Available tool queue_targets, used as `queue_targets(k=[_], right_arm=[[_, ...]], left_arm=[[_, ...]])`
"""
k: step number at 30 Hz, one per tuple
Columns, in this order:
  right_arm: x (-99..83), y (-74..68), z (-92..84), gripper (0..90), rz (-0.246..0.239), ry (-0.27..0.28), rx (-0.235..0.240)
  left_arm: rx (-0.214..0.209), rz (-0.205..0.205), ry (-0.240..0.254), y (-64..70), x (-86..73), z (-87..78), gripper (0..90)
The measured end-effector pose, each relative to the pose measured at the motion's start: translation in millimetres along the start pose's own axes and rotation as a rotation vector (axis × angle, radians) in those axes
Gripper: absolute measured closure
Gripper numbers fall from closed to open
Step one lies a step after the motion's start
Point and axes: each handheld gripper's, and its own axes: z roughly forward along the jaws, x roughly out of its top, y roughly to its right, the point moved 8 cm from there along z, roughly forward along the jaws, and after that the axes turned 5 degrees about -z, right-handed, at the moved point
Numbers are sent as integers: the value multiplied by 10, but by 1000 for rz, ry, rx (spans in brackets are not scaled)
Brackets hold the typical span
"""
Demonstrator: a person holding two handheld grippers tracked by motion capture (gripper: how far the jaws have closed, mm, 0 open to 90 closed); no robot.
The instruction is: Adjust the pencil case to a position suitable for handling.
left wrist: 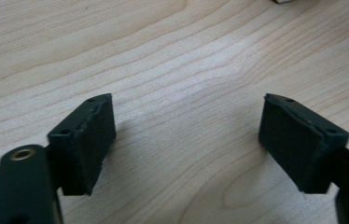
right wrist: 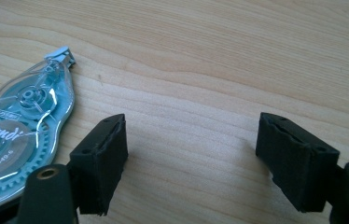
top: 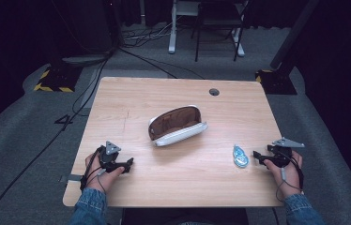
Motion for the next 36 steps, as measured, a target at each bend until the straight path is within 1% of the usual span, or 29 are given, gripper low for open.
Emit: queue_targets(k=[1,6,7,10,13,14,19,22,24,27,30,31,32,33,34,35,36], right_arm=[[0,0,-1,252,0,1,0],[-1,0,-2,252,0,1,-1],[-2,-1,-2,252,1,1,-1],[-1,0,-1,252,1,0,-3],[0,0,0,252,1,1,-5],[0,0,0,252,1,1,-5],[0,-1,0,252,2,1,-5],[0,-1,0,252,2,2,-5],[0,0,0,252,1,2,-5],[0,0,1,252,1,2,-5],[0,0,1,252,1,2,-5],[0,0,1,252,1,2,-5],[0,-1,1,252,2,3,-4],[0,0,1,252,1,2,-5],[0,-2,1,252,2,3,-4],[0,-2,1,252,2,3,-4],[0,-2,0,252,2,3,-4]], left_arm=[[-5,-8,-2,13,12,-21,234],[-10,-13,58,41,149,-133,257],[-12,-8,69,47,186,-167,260],[-19,3,77,67,237,-218,267],[-35,2,87,103,292,-257,273],[-39,13,92,113,320,-277,274],[-59,29,126,180,427,-349,276],[-66,51,139,213,492,-386,275],[-74,50,147,226,522,-402,275],[-91,54,174,275,636,-448,275],[-110,63,187,323,717,-459,274],[-113,77,192,340,753,-454,273],[-117,81,193,352,773,-450,271],[-125,79,200,373,800,-437,269],[-130,87,200,379,818,-429,268],[-141,87,203,400,852,-403,268],[-142,93,201,404,866,-392,267]])
